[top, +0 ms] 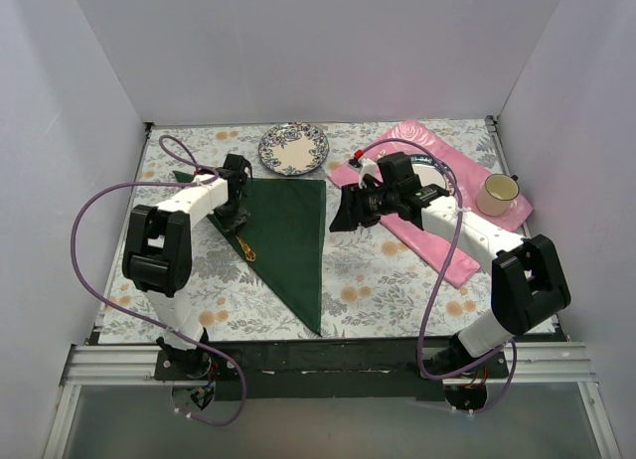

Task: Fold the napkin, place the utensils inside, and roll it up
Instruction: Place the utensil onto the napkin

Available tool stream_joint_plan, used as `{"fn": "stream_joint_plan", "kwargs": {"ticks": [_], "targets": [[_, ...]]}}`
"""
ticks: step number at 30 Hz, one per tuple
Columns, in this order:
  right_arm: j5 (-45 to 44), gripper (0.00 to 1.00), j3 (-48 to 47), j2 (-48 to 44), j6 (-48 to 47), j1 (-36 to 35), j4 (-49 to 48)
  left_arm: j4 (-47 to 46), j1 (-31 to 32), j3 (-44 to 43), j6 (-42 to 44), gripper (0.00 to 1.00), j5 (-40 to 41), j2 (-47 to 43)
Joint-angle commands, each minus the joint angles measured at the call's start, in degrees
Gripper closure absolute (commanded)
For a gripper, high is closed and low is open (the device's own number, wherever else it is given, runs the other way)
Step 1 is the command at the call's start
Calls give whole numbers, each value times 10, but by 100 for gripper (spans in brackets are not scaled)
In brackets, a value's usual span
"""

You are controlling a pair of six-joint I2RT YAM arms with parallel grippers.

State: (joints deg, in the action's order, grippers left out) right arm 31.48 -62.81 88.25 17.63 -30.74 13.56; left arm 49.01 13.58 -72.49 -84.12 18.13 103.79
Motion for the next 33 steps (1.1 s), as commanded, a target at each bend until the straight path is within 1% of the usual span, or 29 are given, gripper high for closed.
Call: {"fn": "stream_joint_plan", "kwargs": {"ticks": [1, 11, 18, 22, 29, 33], "targets": [[5, 37, 7, -7, -6, 5, -15, 7, -10, -15, -11, 100, 22, 8], [9, 37, 12, 0, -3, 10, -26, -5, -16, -3, -12, 100, -1, 14], [14, 37, 12, 2, 0, 11, -30, -3, -17, -12, -11, 100, -9, 32], [15, 37, 15, 3, 0, 11, -33, 11, -17, -35, -19, 100, -14, 43], [16, 37, 17, 2, 3, 12, -40, 23, -17, -49, -42, 100, -29, 22], [19, 37, 17, 4, 3, 13, -42, 29, -17, -56, -49, 100, -25, 32]]}}
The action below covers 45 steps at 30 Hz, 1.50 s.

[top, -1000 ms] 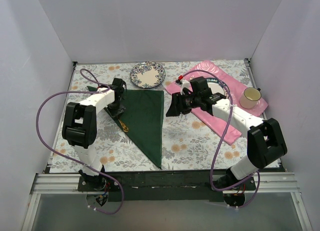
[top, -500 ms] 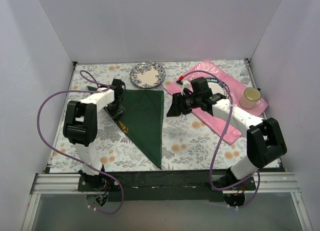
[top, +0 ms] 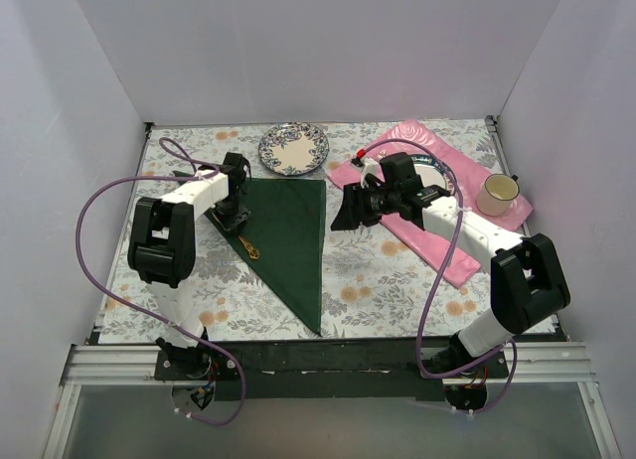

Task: Fold the napkin, place the utensils inside, and roll it up
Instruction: Place the utensil onto the napkin

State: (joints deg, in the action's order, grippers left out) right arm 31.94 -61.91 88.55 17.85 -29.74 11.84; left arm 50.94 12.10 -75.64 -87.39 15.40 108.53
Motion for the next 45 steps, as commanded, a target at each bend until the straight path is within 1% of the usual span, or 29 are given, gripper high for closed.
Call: {"fn": "stream_joint_plan", "kwargs": {"ticks": [1, 5, 11, 12, 15, 21, 22, 23, 30, 34, 37, 38, 39, 40, 41, 42, 43, 44, 45], "targets": [[15, 37, 8, 2, 2, 3, -26, 9, -2, -24, -18, 100, 2, -10], [15, 38, 12, 0, 2, 4, -26, 0, -2, -14, -31, 100, 2, -2], [16, 38, 18, -5, 0, 10, -28, -3, -2, -8, -30, 96, 6, 10], [17, 38, 19, -5, 0, 9, -28, -3, -2, -8, -28, 94, 9, 9], [20, 38, 21, -4, 0, 13, -30, -3, -2, -4, -23, 93, 18, 6], [23, 38, 25, -3, 1, 15, -35, -9, -2, 6, -13, 86, 17, 9], [23, 38, 25, -3, 1, 15, -36, -12, -2, 8, -12, 81, 17, 9], [23, 38, 27, -5, 3, 16, -36, -15, -2, 11, -9, 80, 19, 9], [31, 37, 31, -1, 7, 17, -46, -15, -2, 17, -1, 80, 31, -2], [36, 38, 31, 2, 9, 18, -51, -3, -2, 5, 10, 78, 27, -41], [30, 38, 31, 8, 3, 17, -52, -12, -2, -4, 35, 63, 37, -83], [27, 37, 30, 12, 2, 17, -50, -22, -2, 0, 55, 56, 43, -122], [26, 38, 28, 13, 0, 17, -49, -37, -5, 10, 68, 37, 46, -140], [26, 38, 28, 14, -4, 18, -50, -50, -15, 14, 76, 30, 49, -156], [28, 38, 26, 17, -6, 18, -49, -70, -24, 15, 82, 21, 39, -187], [29, 38, 26, 17, -10, 17, -49, -84, -36, 20, 102, 8, 23, -198], [29, 37, 26, 16, -11, 18, -48, -127, -68, 37, 111, 4, 2, -212], [33, 37, 25, 14, -14, 18, -50, -161, -88, 51, 124, 2, -48, -224], [36, 37, 27, 14, -16, 18, -50, -201, -107, 76, 140, 2, -68, -249]]}}
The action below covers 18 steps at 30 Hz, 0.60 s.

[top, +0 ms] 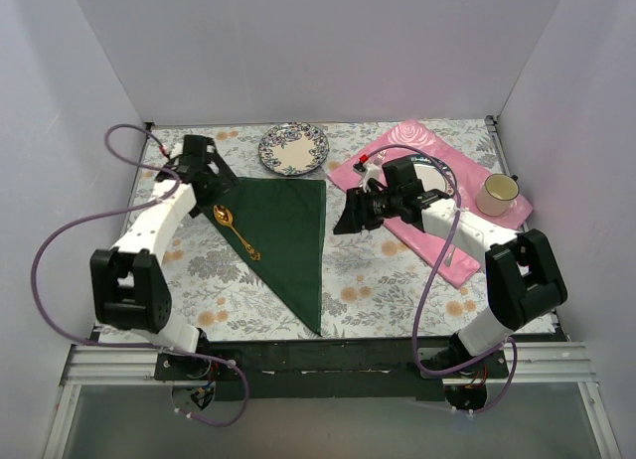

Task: Fold the napkin, place the utensils inside, and roll it up
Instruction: Place the utensil onto the napkin

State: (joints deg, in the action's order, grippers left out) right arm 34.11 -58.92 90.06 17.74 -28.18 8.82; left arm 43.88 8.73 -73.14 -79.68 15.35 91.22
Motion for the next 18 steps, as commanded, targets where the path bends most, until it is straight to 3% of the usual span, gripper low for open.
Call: {"fn": "stream_joint_plan", "kwargs": {"ticks": [1, 7, 10, 13, 14, 18], "targets": [[17, 37, -4, -1, -15, 2, -21, -208, -119, 93, 65, 2, -82, -85], [46, 37, 6, -6, -16, 1, -29, -460, -227, 180, 33, 13, -177, -46], [53, 37, 20, -19, -9, 1, -39, -523, -259, 187, 33, 22, -190, 16], [47, 37, 30, -31, -14, 1, -37, -593, -289, 188, 37, 33, -257, 76], [43, 37, 32, -35, -15, 1, -36, -598, -294, 180, 45, 39, -262, 95], [39, 37, 42, -29, -17, 1, -34, -611, -311, 124, 68, 46, -278, 167]]}}
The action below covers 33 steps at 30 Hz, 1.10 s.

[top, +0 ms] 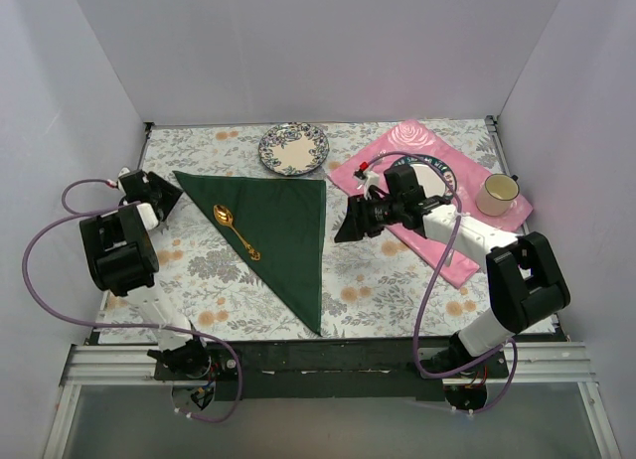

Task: Fold the napkin, place the utensils inside, and roll it up
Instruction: Place the utensil onto the napkin, then fold the napkin

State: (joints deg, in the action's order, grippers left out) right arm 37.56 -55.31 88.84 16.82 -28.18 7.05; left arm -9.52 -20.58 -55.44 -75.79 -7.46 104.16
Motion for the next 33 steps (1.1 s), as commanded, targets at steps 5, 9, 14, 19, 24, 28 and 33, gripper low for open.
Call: {"fn": "stream_joint_plan", "kwargs": {"ticks": [5, 9, 14, 19, 24, 28, 33], "targets": [[4, 38, 5, 3, -8, 1, -20, -71, -23, -113, 57, 49, -83, 106], [3, 38, -5, 25, -4, 1, -23, -73, -23, -140, 70, 50, -105, 149], [7, 38, -12, 37, 3, 1, -26, -39, -23, -200, 77, 53, -122, 199], [1, 38, -16, 36, 1, 1, -18, -23, -24, -228, 80, 55, -120, 229], [0, 38, -6, 33, 5, 1, -20, -23, -24, -238, 78, 60, -127, 234], [-3, 38, 3, 21, 8, 1, -24, -31, -26, -235, 85, 63, -134, 231], [-4, 38, 3, 20, 8, 1, -20, -30, -25, -259, 89, 65, -149, 243]]}}
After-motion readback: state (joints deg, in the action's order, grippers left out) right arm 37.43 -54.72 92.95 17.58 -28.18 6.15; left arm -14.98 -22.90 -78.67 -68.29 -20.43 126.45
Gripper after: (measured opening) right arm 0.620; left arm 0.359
